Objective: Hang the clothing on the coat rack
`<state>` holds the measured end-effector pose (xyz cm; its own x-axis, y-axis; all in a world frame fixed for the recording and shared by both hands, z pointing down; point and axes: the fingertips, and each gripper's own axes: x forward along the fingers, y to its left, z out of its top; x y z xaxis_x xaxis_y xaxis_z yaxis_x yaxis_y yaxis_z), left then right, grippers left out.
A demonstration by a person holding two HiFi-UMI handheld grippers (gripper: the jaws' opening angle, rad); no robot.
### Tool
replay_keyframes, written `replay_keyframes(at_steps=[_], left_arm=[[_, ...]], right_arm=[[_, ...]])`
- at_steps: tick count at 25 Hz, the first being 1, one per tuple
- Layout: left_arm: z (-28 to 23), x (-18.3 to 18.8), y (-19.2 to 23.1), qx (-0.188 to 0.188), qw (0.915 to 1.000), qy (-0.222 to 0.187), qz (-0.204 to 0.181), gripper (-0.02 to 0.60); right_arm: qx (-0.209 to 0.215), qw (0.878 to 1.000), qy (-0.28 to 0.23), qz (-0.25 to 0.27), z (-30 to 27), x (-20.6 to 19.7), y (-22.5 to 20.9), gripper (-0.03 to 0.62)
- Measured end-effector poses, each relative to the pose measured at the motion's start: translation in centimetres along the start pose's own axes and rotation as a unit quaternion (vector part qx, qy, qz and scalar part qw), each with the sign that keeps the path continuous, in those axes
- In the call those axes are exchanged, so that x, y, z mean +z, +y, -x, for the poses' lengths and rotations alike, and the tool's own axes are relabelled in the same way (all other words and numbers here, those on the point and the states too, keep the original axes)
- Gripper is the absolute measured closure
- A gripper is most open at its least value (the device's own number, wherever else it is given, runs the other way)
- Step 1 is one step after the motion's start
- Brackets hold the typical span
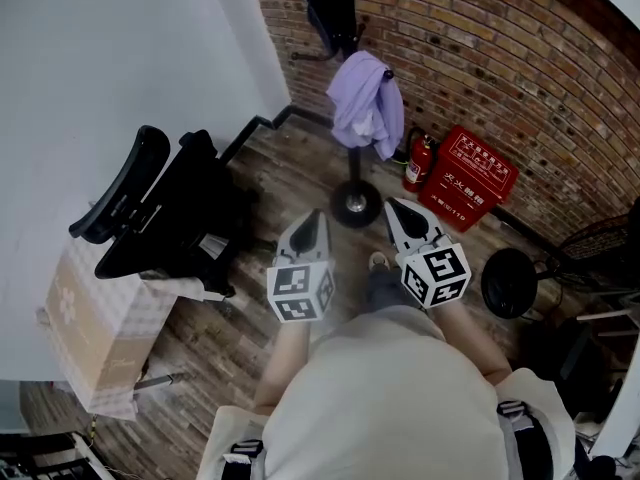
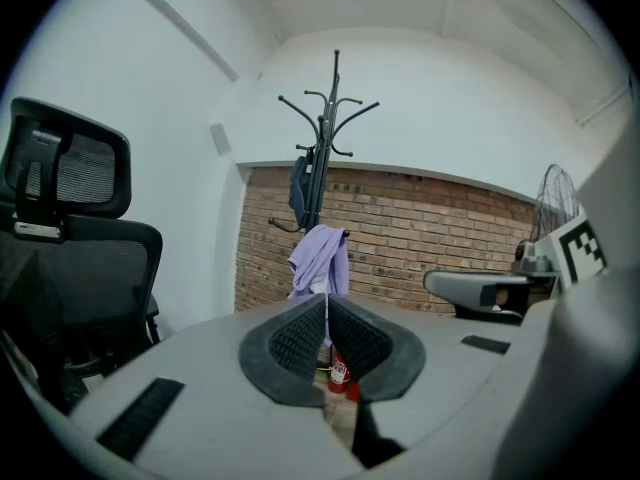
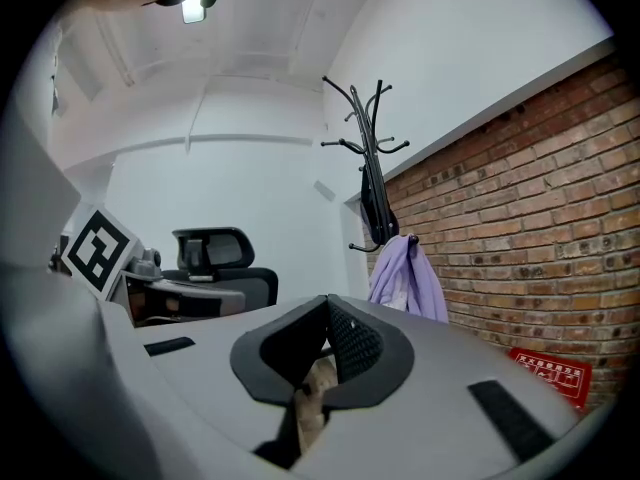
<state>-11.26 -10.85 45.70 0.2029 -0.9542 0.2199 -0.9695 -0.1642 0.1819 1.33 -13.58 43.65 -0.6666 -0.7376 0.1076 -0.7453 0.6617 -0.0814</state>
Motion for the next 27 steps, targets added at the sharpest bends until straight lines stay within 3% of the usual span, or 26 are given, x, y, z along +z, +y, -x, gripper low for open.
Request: replay_keyframes(at_steps=[6, 17, 27], left_arm=[[-0.4, 0.1, 0.5, 0.009, 0.9999, 0.003, -0.012, 0.575], [-0.9, -0.6, 1.2, 0.019, 0.9995, 0.022, -0.011, 0.577], [-1.2, -0.4, 0.0, 0.003, 0.9995, 0.025, -0.017, 0.578]], right_arm=[[-0.025, 1.000, -0.010, -0.002, -0.1, 0.6, -0.6, 0.595], [-0.026, 1.000, -0.005, -0.004, -0.7, 0.4, -0.8, 0.595], [-0.019, 1.000, 0.001, -0.009, -1.0, 0.0, -1.0, 0.595]])
